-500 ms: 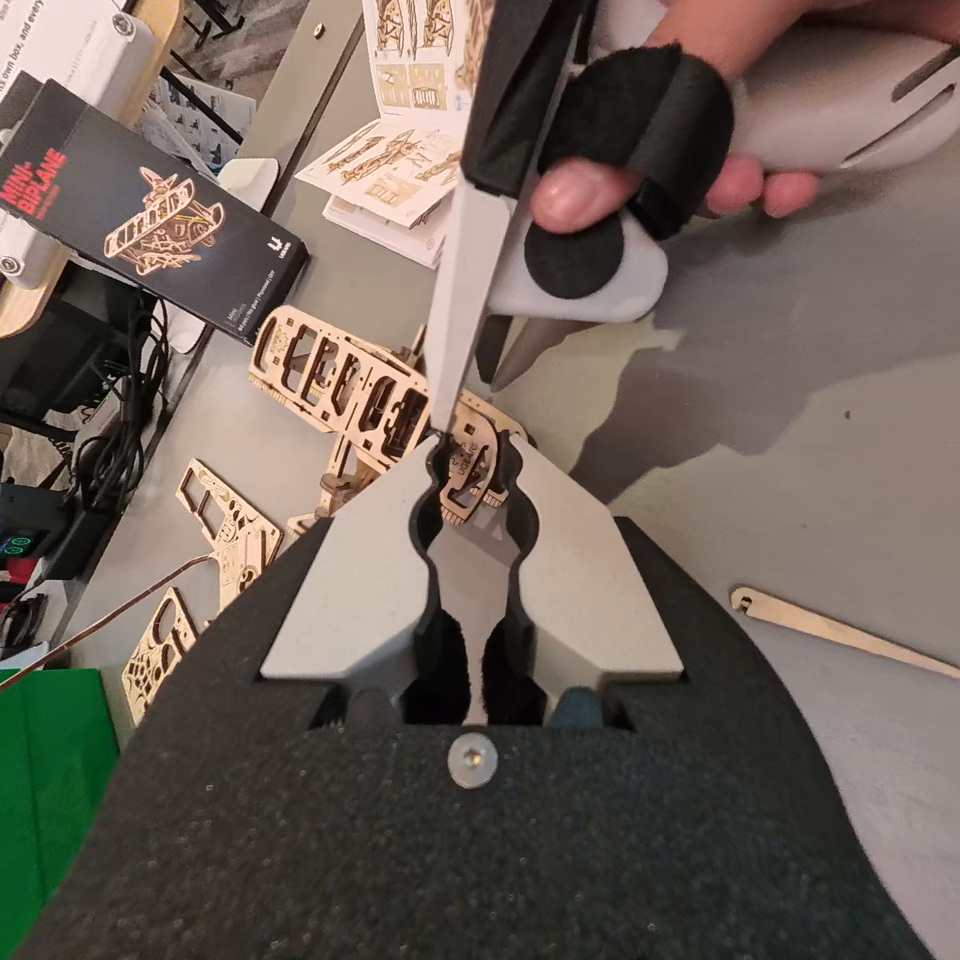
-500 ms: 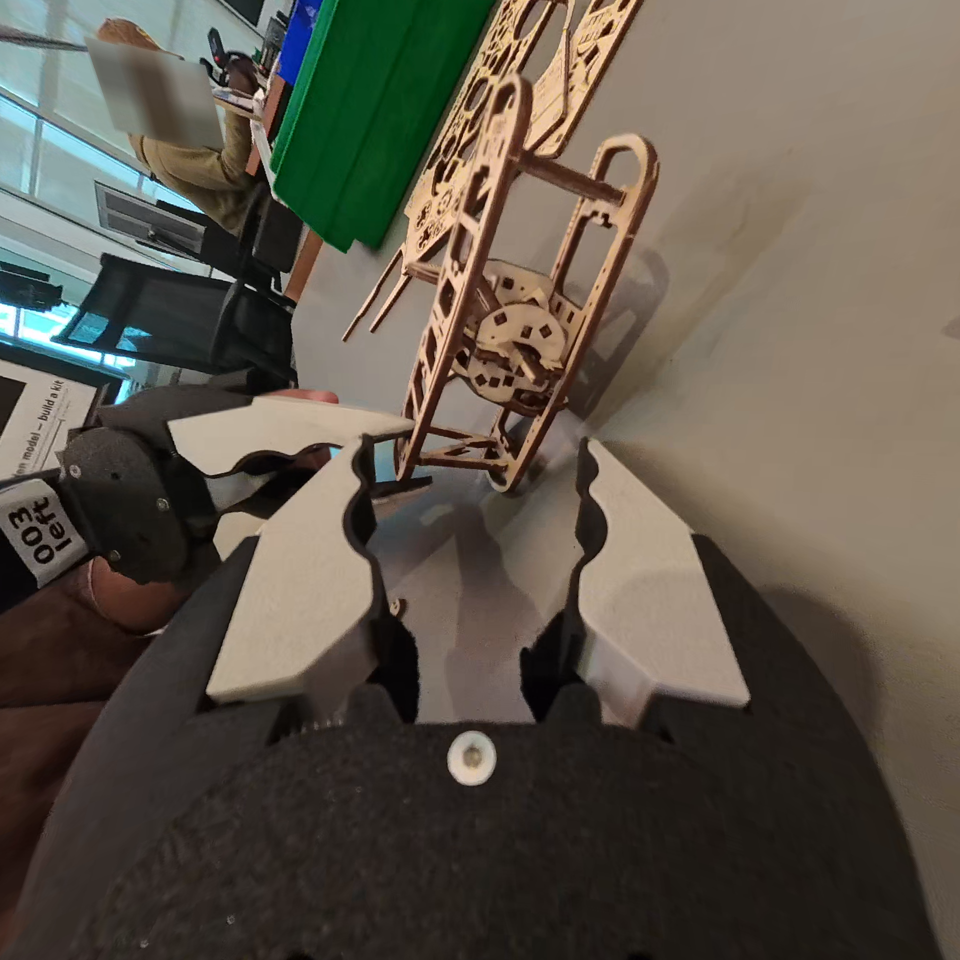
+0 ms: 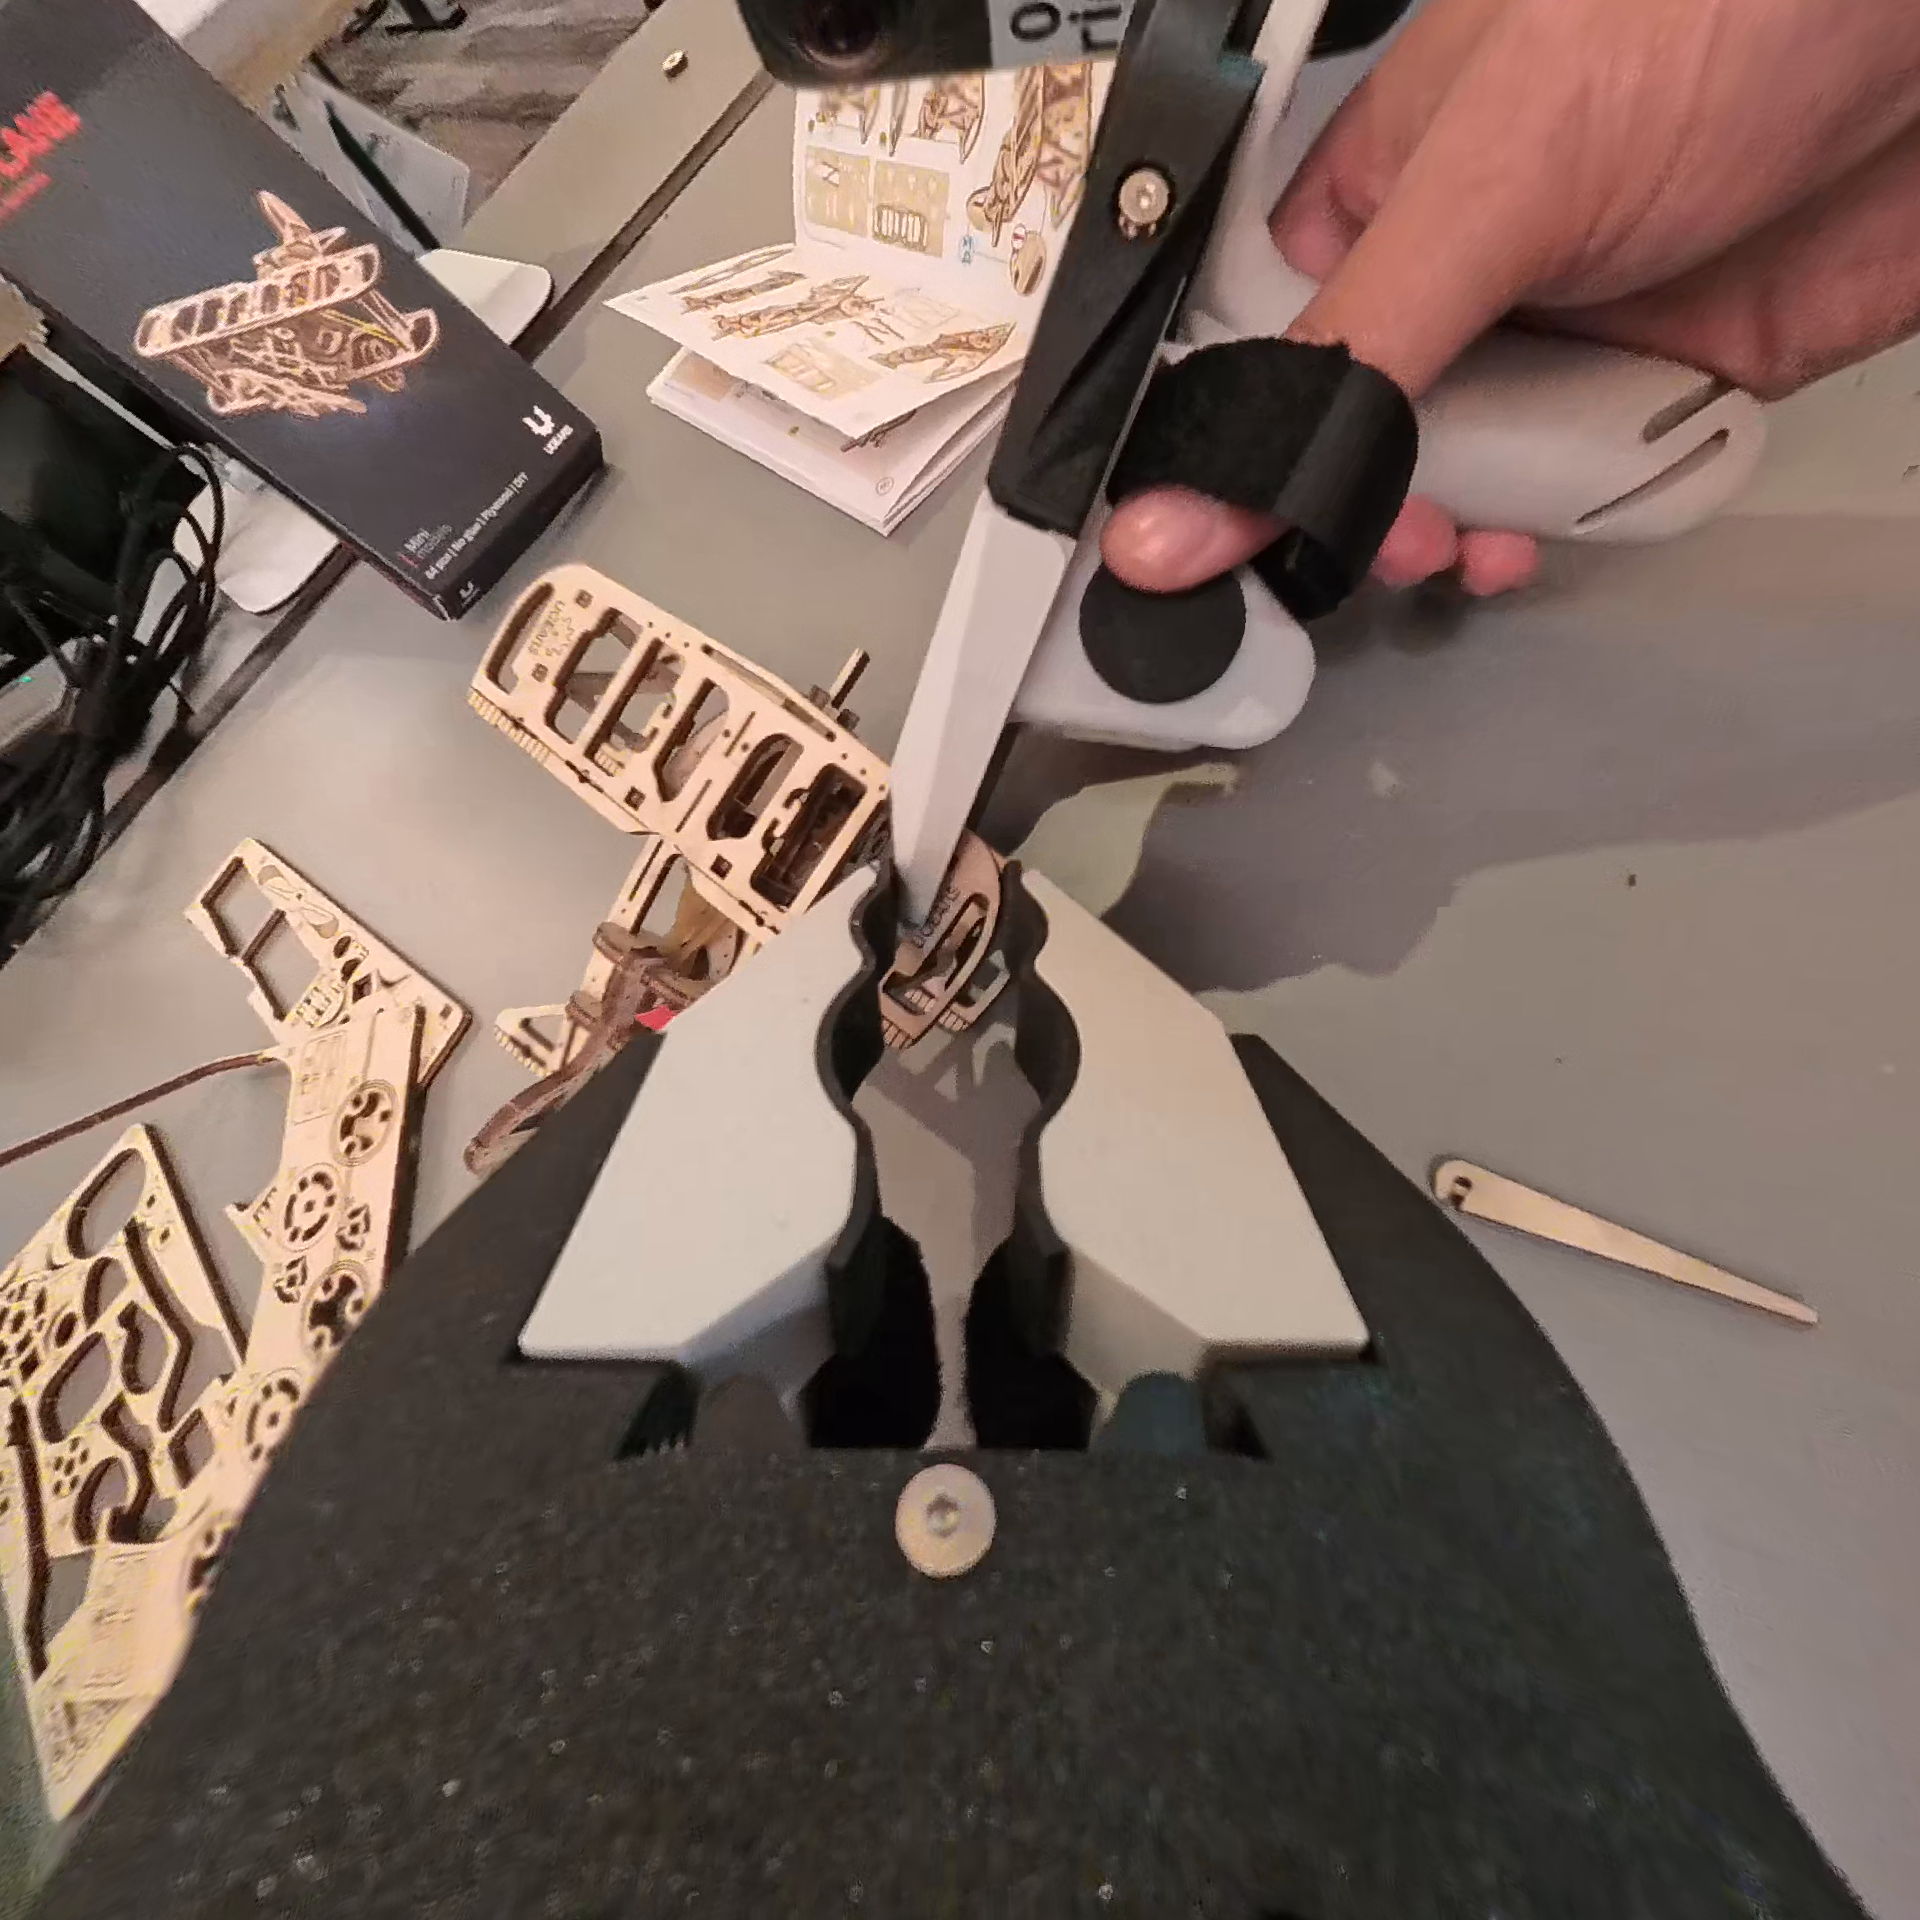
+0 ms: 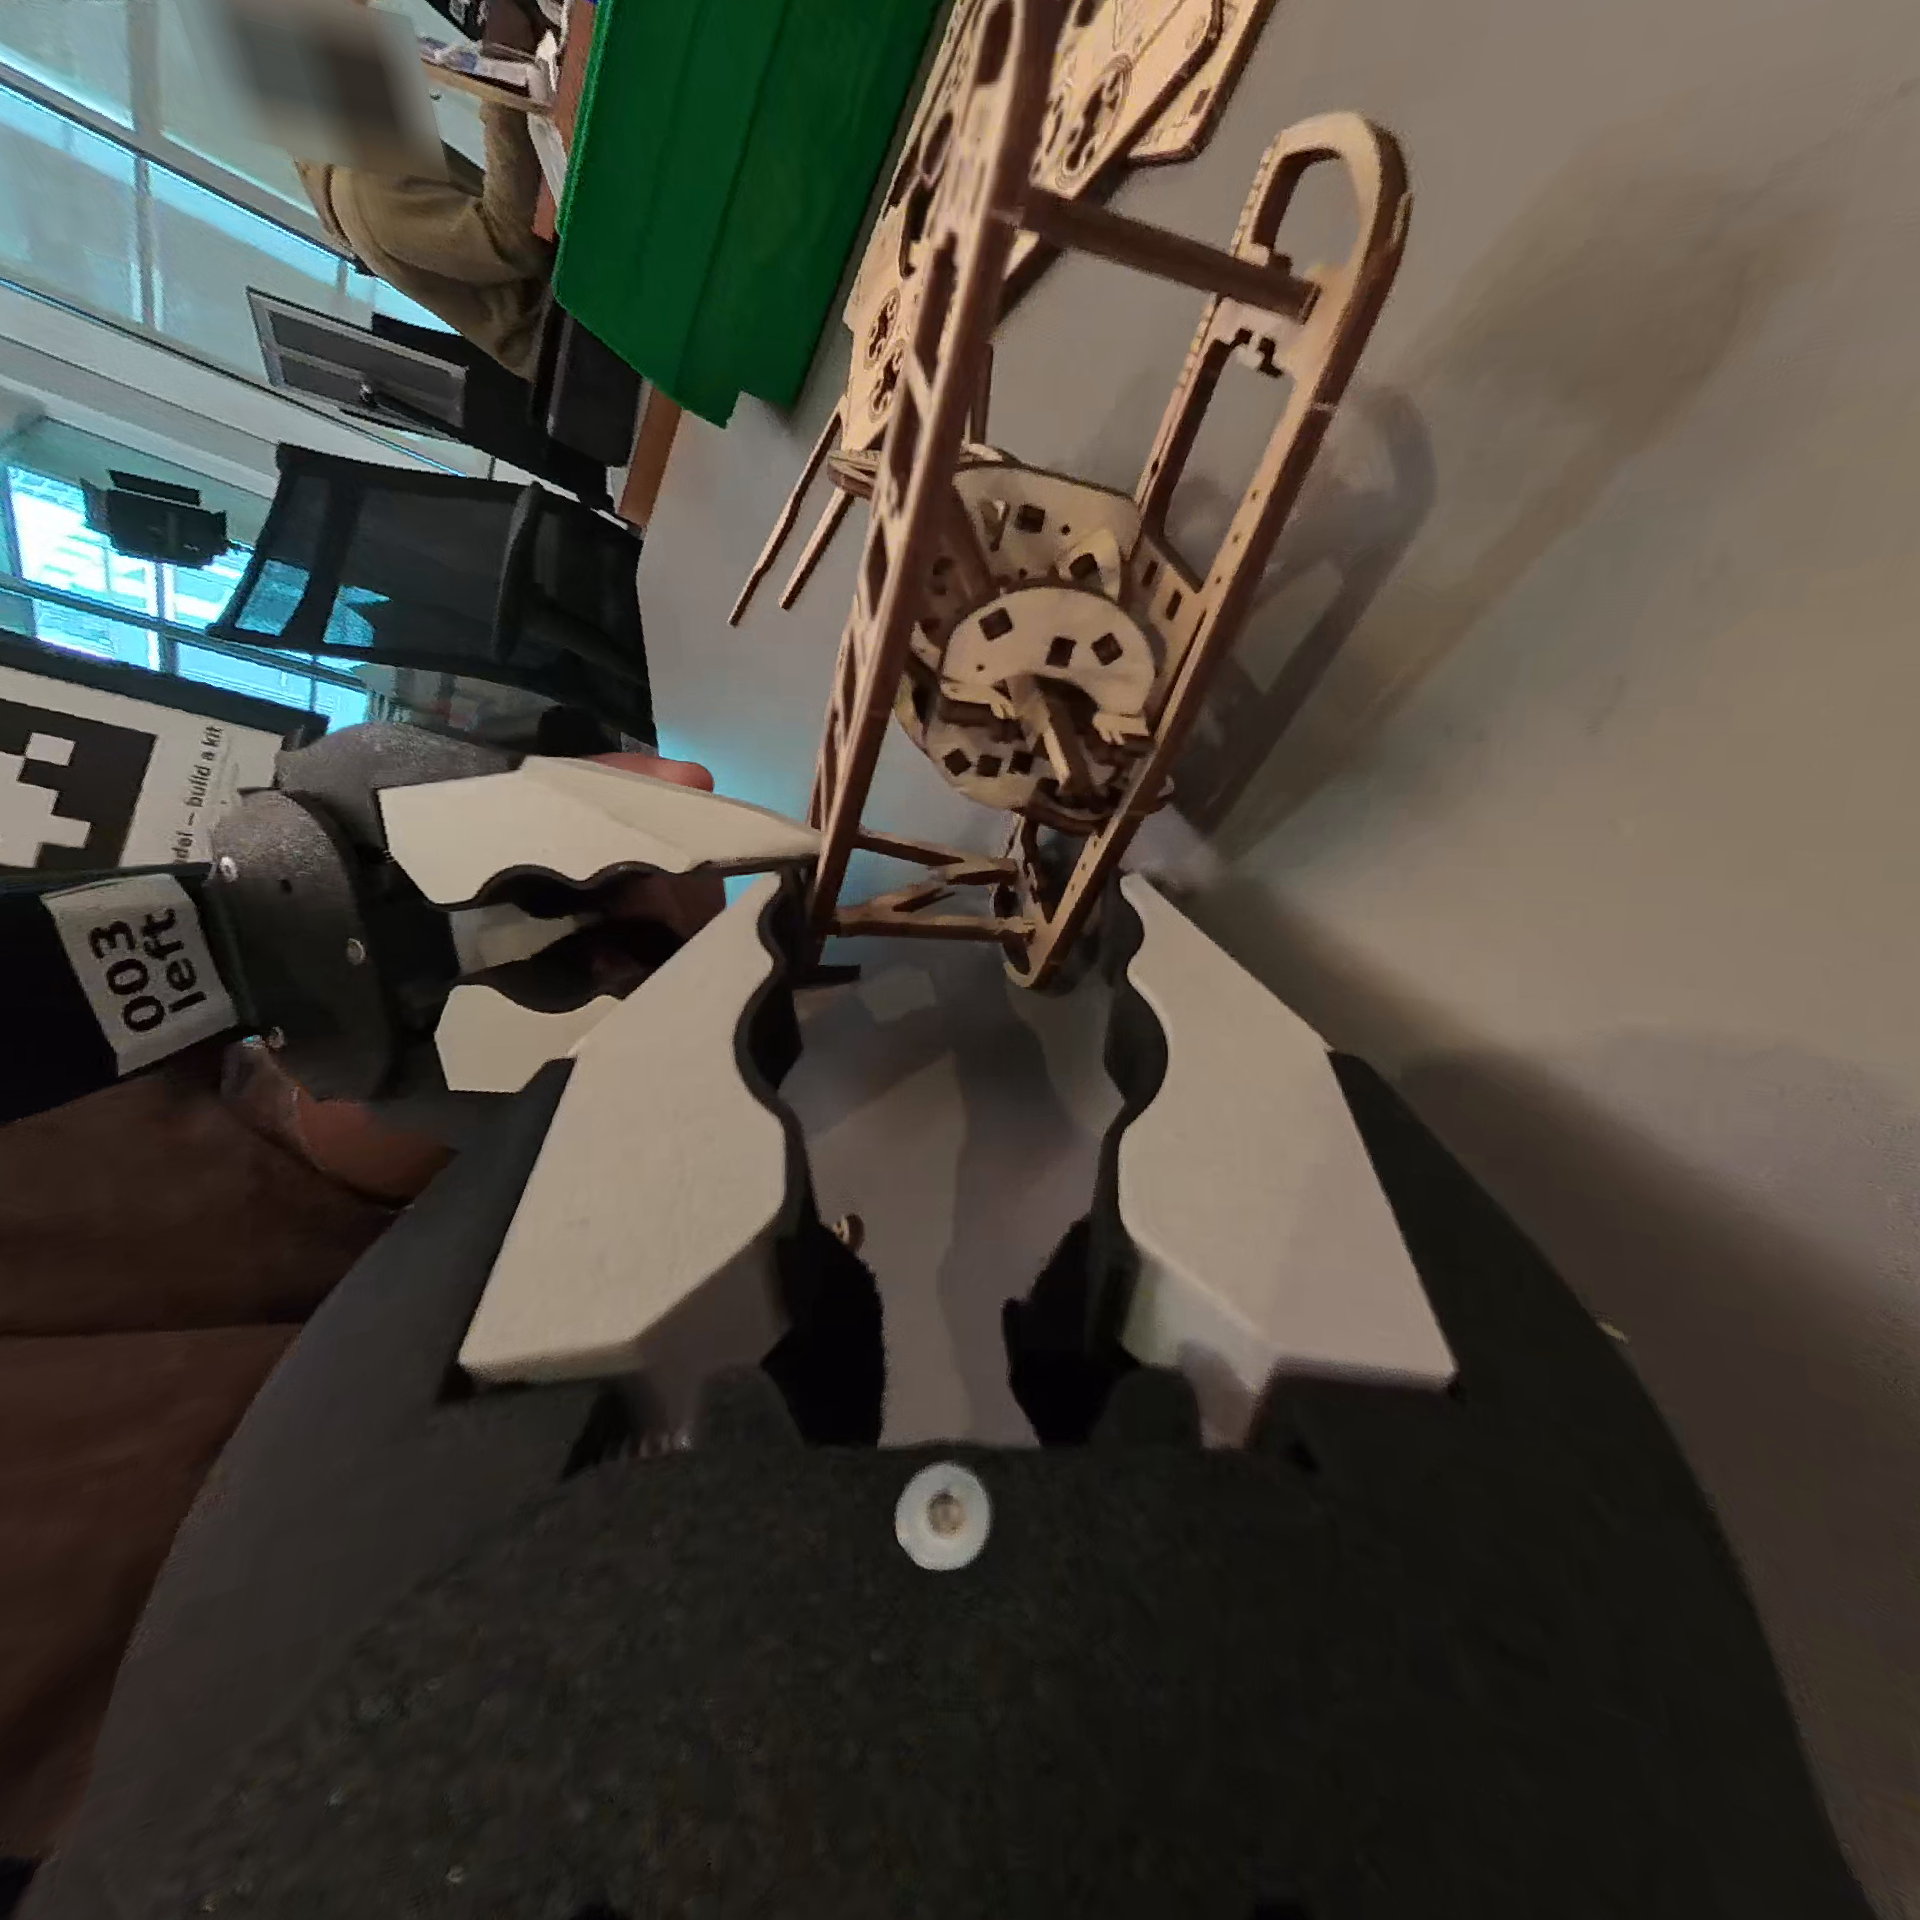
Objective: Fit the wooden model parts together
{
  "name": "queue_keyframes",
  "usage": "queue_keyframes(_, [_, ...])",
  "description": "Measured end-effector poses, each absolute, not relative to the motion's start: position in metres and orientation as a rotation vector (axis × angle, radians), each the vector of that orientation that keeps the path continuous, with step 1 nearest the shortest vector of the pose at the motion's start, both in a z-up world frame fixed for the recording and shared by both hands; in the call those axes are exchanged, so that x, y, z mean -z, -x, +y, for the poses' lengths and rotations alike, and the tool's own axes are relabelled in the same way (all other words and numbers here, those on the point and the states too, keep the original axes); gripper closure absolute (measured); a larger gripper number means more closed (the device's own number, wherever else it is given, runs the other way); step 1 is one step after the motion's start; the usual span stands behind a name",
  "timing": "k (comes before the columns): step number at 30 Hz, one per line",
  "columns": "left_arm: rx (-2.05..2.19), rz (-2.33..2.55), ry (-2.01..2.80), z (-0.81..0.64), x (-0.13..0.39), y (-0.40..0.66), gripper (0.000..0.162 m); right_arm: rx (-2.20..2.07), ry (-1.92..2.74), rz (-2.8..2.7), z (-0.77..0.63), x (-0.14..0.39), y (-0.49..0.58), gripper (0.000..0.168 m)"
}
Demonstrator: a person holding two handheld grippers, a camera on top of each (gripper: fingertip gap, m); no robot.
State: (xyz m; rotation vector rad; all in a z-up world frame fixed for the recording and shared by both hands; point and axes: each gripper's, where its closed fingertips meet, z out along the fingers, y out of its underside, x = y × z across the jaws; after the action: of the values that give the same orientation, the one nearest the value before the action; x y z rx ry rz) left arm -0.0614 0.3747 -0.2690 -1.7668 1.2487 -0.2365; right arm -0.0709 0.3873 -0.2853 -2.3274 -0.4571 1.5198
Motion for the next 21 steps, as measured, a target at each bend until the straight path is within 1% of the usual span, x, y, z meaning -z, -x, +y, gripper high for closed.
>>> queue_keyframes(6, [0.338,1.221,1.789,0.372,0.267,0.062,0.145,-1.615,2.339,-0.409,0.383,0.285,0.073,0.117])
queue_keyframes(8, [0.389,1.215,1.807,0.369,0.266,0.061,0.141,-1.626,2.338,-0.420,0.382,0.285,0.073,0.117])
queue_keyframes(9, [0.405,1.202,1.809,0.368,0.263,0.062,0.132,-1.631,2.336,-0.424,0.382,0.285,0.073,0.117])
queue_keyframes(12, [0.505,1.065,1.827,0.371,0.245,0.073,0.119,-1.652,2.303,-0.450,0.380,0.281,0.071,0.118])
queue_keyframes(14, [0.599,0.919,1.877,0.377,0.235,0.084,0.110,-1.688,2.195,-0.495,0.378,0.267,0.071,0.118])
queue_keyframes(17, [0.848,0.781,2.003,0.371,0.238,0.087,0.097,-1.651,2.051,-0.584,0.373,0.249,0.065,0.118])
queue_keyframes(20, [1.079,0.674,1.948,0.359,0.216,0.080,0.088,-1.532,1.846,-0.734,0.362,0.222,0.062,0.117])
queue_keyframes(21, [1.124,0.675,1.945,0.354,0.214,0.076,0.077,-1.500,1.810,-0.776,0.357,0.216,0.062,0.117])
